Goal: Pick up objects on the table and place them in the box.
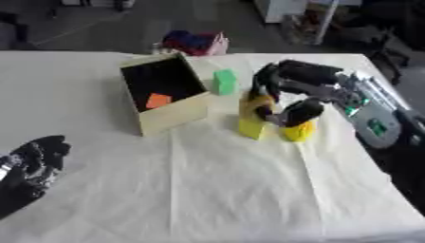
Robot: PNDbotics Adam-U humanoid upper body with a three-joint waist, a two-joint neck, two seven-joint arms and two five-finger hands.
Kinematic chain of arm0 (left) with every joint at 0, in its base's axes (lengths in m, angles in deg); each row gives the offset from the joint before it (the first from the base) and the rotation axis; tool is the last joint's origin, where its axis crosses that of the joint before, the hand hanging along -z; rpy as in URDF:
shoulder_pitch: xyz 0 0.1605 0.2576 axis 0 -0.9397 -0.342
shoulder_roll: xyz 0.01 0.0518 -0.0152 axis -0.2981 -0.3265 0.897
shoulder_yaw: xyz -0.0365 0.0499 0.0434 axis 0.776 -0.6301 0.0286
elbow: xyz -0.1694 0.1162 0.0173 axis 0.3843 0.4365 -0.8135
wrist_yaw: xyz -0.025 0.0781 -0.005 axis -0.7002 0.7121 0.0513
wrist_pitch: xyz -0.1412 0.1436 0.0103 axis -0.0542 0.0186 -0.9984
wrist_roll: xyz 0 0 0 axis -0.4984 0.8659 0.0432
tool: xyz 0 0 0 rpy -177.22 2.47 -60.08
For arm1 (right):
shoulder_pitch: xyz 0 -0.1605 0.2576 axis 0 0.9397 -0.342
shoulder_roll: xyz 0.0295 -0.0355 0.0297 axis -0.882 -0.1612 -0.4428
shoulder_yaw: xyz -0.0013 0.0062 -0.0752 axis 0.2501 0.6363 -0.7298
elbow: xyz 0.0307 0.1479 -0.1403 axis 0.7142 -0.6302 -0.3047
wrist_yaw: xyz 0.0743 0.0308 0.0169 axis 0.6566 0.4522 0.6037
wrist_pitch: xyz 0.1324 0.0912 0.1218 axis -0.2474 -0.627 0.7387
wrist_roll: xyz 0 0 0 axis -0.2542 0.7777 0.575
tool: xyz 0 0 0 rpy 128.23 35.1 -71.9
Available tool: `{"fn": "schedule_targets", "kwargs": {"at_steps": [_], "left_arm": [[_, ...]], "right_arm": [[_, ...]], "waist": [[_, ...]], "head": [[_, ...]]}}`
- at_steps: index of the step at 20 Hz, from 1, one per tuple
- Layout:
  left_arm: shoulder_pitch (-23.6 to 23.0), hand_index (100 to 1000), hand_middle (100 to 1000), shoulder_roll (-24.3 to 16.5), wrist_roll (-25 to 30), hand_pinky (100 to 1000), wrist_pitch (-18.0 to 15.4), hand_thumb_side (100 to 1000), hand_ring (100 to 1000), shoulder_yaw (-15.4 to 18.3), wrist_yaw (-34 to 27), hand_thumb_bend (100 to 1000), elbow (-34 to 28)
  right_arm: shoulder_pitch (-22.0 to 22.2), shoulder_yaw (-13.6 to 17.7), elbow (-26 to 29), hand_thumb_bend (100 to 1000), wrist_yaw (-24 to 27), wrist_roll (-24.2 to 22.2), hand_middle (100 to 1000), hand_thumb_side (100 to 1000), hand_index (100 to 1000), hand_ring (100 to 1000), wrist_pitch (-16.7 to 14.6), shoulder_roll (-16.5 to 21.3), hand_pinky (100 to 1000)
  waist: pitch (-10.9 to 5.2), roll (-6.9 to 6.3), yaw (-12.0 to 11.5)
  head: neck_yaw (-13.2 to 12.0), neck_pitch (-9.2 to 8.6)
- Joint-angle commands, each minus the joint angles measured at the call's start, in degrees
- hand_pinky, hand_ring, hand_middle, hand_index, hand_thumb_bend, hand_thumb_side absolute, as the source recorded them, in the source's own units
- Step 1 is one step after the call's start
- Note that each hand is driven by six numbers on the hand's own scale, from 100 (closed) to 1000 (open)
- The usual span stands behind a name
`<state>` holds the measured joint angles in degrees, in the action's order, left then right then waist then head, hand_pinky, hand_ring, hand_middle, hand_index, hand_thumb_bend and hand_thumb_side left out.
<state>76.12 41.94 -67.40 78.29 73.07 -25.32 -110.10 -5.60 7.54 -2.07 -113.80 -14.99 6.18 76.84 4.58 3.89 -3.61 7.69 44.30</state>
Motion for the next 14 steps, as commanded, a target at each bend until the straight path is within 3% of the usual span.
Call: {"fn": "schedule_targets", "kwargs": {"at_steps": [1,5,11,14], "left_arm": [[0.2,873,729,-0.7,0.0,833,-0.2,458,811,0.2,-0.2,100,-0.8],[0.4,873,729,-0.1,0.3,833,-0.2,457,811,-0.2,-0.5,100,-0.8],[1.0,873,729,0.9,0.9,832,-0.3,457,811,-0.8,-1.0,100,-0.8],[1.2,872,729,1.2,1.2,832,-0.3,458,810,-1.1,-1.3,100,-0.8]], "right_arm": [[-6.2,-0.1,-3.5,100,2.1,-2.7,377,100,526,391,1.2,-1.9,445],[-15.4,0.6,-13.3,100,-1.7,-3.8,381,100,526,396,1.3,-9.6,450],[-22.3,4.7,-27.9,100,-19.9,0.4,422,100,568,441,-0.6,-22.0,495],[-23.6,7.9,-34.5,100,-28.2,4.4,454,100,645,472,0.0,-26.4,540]], "waist": [[-1.21,0.08,-0.1],[-1.16,-0.88,-0.7],[-0.77,-2.52,-1.8],[-0.47,-3.16,-2.3]], "head": [[0.1,-0.18],[1.3,-0.18],[3.7,-0.18],[4.8,-0.18]]}}
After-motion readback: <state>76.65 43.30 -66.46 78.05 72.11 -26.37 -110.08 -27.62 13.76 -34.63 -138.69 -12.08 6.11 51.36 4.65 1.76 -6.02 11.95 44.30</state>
